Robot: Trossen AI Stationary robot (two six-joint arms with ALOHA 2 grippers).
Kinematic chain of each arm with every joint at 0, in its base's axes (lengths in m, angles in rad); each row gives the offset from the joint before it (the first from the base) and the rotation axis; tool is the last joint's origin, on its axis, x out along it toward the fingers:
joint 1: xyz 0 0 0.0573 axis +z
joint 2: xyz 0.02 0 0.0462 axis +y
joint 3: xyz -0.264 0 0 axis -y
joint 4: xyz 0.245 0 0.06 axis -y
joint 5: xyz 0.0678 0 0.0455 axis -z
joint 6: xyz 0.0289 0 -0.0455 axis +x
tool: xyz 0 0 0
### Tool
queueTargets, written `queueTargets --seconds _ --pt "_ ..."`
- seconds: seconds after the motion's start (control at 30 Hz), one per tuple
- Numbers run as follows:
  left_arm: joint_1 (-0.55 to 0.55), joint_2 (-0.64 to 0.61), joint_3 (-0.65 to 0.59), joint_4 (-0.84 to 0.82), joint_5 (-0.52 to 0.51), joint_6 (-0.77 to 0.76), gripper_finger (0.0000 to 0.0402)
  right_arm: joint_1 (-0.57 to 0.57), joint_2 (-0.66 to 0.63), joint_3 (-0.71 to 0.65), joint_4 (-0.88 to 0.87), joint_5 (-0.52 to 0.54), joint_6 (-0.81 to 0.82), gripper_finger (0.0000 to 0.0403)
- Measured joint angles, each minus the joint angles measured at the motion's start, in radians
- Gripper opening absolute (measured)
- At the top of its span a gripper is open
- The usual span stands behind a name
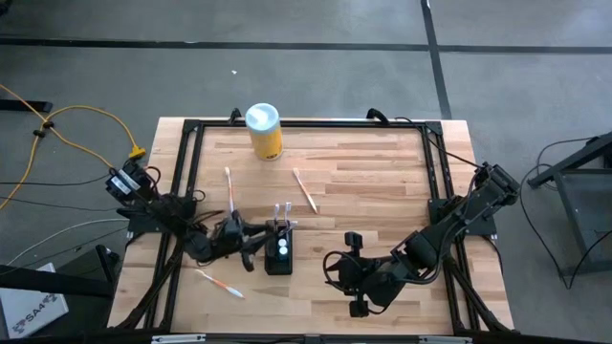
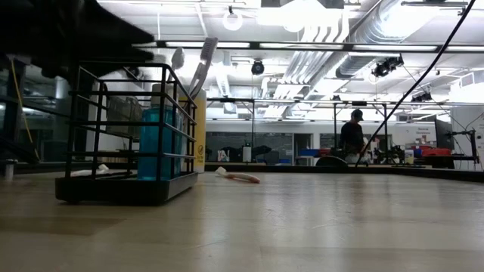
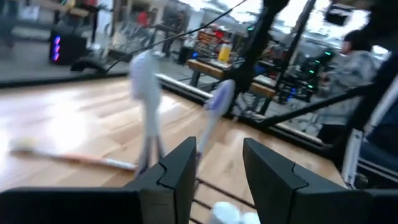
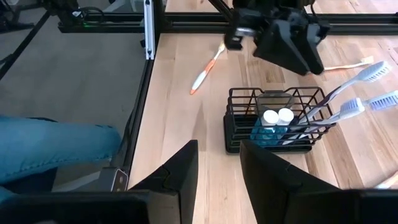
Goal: Pick & Place toothbrushing station
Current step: Put the top right orange toothbrush into the bottom section of the black wire organizer
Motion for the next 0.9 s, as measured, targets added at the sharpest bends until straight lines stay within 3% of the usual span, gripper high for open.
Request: queueTargets --seconds 0.13,0.23,0.3,0.6,0.9 --pt "-0.052 0.000 0.015 0.137 0.017 0.251 0.0129 -0.001 0.000 0.000 -0.007 0.003 -0.002 0.0111" --pt "-0.054 -0.013 0.016 0.140 0.027 0.351 0.0129 -0.017 0.005 0.000 -0.051 0.034 0.010 0.0111" --pt "-0.028 -0.022 0.017 0.144 0.051 0.349 0.0129 -0.035 0.006 0.000 -0.103 0.056 0.034 0.0111" --pt "0.149 -0.146 0.016 0.123 0.367 0.370 0.0129 -0.092 0.006 0.000 -0.175 0.031 0.057 0.0111" --pt "0.291 -0.332 0.016 -0.135 0.616 0.272 0.0129 -0.092 0.005 -0.001 -0.337 0.123 0.158 0.0111"
